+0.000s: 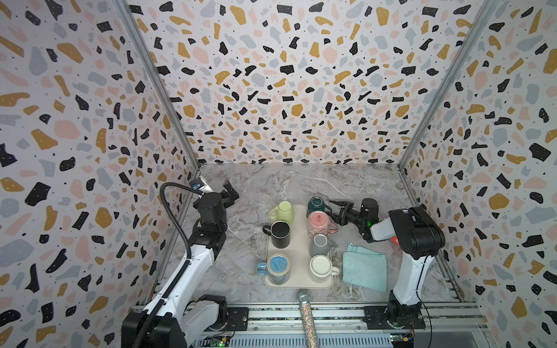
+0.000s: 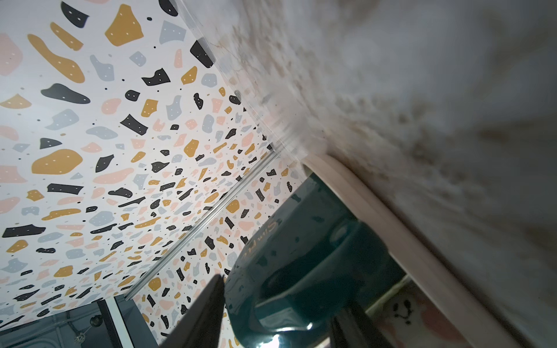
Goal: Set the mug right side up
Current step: 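Reach the right gripper to the dark green mug lying on the tray, then close the right gripper on the dark green mug and lift it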
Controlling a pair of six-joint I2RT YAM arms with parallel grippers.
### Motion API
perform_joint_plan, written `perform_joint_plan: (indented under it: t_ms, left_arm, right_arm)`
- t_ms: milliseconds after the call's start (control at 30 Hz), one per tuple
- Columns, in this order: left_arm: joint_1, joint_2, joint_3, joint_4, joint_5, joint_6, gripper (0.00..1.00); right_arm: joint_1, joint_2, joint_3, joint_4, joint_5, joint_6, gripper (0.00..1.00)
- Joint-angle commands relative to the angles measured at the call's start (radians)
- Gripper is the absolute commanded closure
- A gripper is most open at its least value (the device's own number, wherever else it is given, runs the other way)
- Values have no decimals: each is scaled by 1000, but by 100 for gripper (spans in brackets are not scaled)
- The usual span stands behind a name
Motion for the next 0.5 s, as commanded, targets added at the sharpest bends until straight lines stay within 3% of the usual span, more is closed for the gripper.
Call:
perform_joint_plan:
  t_ms: [0, 467]
  left_arm:
    - [8, 3, 38, 23, -15, 19, 0]
    - [13, 5, 40, 23, -13, 29, 0]
  right_arm:
    - [4, 14, 37, 30, 9, 11, 47]
    - [12, 71, 89, 42, 21, 24, 53]
